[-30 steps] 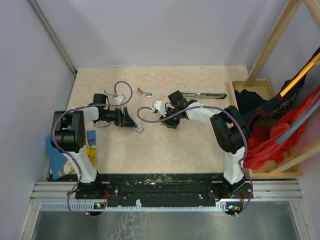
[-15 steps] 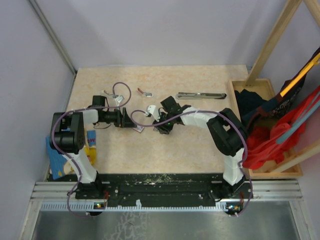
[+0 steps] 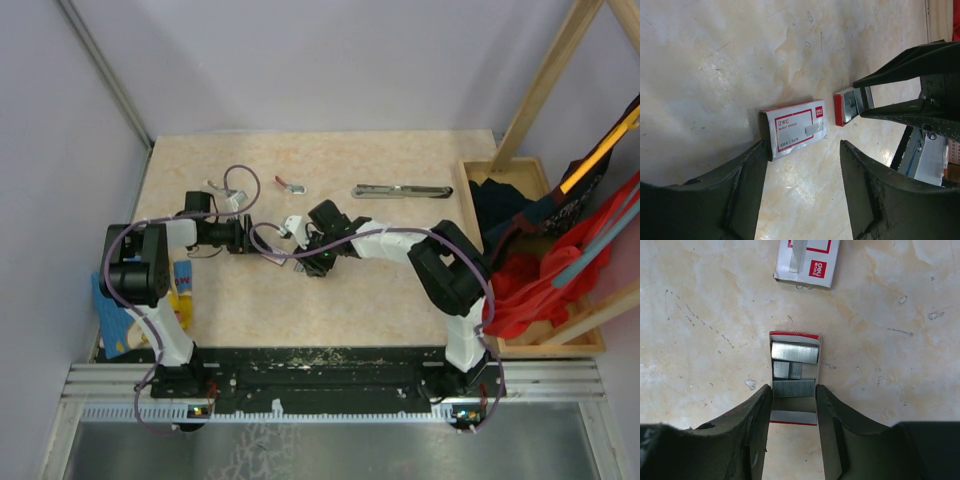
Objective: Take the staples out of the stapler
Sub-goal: Close the staple box at the center of the board.
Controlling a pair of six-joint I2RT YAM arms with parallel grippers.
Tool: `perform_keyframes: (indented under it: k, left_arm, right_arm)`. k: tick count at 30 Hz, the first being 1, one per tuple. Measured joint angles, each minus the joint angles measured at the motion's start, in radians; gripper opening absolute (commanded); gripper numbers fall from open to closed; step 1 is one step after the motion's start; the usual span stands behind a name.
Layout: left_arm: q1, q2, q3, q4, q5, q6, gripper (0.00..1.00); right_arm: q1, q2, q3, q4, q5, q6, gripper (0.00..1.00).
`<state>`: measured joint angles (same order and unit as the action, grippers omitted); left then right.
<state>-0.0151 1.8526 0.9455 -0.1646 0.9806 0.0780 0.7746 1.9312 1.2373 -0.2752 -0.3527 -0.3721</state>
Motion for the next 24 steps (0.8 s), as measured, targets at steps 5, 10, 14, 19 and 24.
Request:
perform_keyframes:
  k: [5,10,14,19,24]
  left_arm:
    - [0.000,0.004,0.000,0.009,-0.019,-0.022,0.54]
    - [0.000,0.023,0.000,0.019,-0.019,-0.037,0.45]
    - [0.000,0.032,0.000,0.025,-0.018,-0.043,0.39]
    - [0.000,0.039,0.000,0.027,-0.019,-0.049,0.33]
    - [0.000,0.040,-0.005,0.029,-0.019,-0.053,0.32]
  right_arm:
    - [0.016,0.004,0.000,0.012,0.028,0.038,0.40]
    - [0.024,0.015,0.003,0.039,0.047,0.068,0.40]
    - [0.031,0.029,0.016,0.059,0.065,0.086,0.40]
    - [0.037,0.035,0.022,0.068,0.079,0.098,0.41]
    - [0.041,0.035,0.022,0.071,0.089,0.107,0.40]
